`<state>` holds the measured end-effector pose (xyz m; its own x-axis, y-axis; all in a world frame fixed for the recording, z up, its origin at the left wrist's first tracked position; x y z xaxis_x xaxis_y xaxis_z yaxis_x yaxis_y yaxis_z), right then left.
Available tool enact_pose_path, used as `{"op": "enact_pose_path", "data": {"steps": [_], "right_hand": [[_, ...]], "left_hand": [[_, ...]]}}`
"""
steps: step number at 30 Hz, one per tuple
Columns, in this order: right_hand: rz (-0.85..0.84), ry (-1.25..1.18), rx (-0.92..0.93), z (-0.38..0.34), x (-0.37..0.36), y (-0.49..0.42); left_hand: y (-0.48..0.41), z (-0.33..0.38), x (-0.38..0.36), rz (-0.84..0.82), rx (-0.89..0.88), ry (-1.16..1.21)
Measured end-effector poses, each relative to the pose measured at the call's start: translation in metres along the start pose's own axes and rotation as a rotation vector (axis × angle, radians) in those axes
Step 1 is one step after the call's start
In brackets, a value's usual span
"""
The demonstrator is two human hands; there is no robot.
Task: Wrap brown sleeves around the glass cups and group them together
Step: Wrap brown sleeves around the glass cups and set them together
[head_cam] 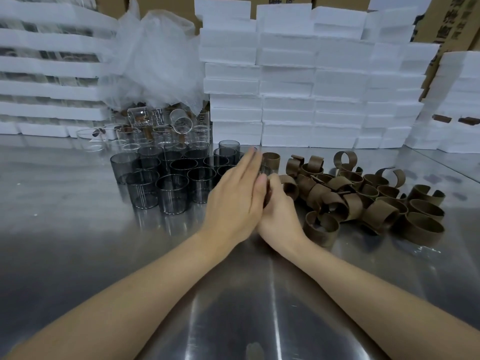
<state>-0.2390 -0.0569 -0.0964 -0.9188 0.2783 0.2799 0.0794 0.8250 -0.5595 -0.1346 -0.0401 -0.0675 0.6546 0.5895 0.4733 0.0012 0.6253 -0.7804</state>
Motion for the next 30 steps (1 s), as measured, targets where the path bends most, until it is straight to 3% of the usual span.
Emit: {"op": "enact_pose_path", "data": {"steps": [3,7,12,15,19,23,30], "right_hand": [[-0.068,-0.007,0.033,-0.003,0.002,0.003],[-0.109,-0.028,-0.017,-0.007,0.005,0.002],[-0.142,-0.244,-0.099,-0.013,0.011,0.002],[-0.135,-0.248,-0.110,-0.016,0.011,0.001],[-0.159,-0.267,-0.056,-0.020,0.010,0.002],[-0.164,-0.198,-0.119,-0.013,0.015,-0.005],[0.007,-0.065,-0.134,-0.008,0.007,-0.006]], "left_hand": [[-0.006,-0.006,0.004,0.024,0.302,0.221],[-0.017,-0.013,0.006,-0.133,0.805,0.614],[-0.011,-0.017,-0.006,-0.255,1.077,0.987],[-0.008,-0.023,-0.013,-0.246,1.134,1.099],[0.000,-0.027,-0.021,-0.261,1.143,1.128],[0.001,-0.025,-0.029,-0.233,1.091,1.093],[0.003,-0.016,-0.025,-0.222,0.959,1.138]]}}
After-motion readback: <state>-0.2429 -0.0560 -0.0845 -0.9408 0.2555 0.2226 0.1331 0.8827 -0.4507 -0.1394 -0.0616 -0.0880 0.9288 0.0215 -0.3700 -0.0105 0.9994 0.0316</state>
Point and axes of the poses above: each hand's wrist, its own y-axis away from the middle knuckle, its own x-axis out of the back of the hand, z = x × y, the point moved 2 cm from there along -y, towards the middle knuckle, and after that the axes turned 12 degrees about z, right-handed, at the moved point
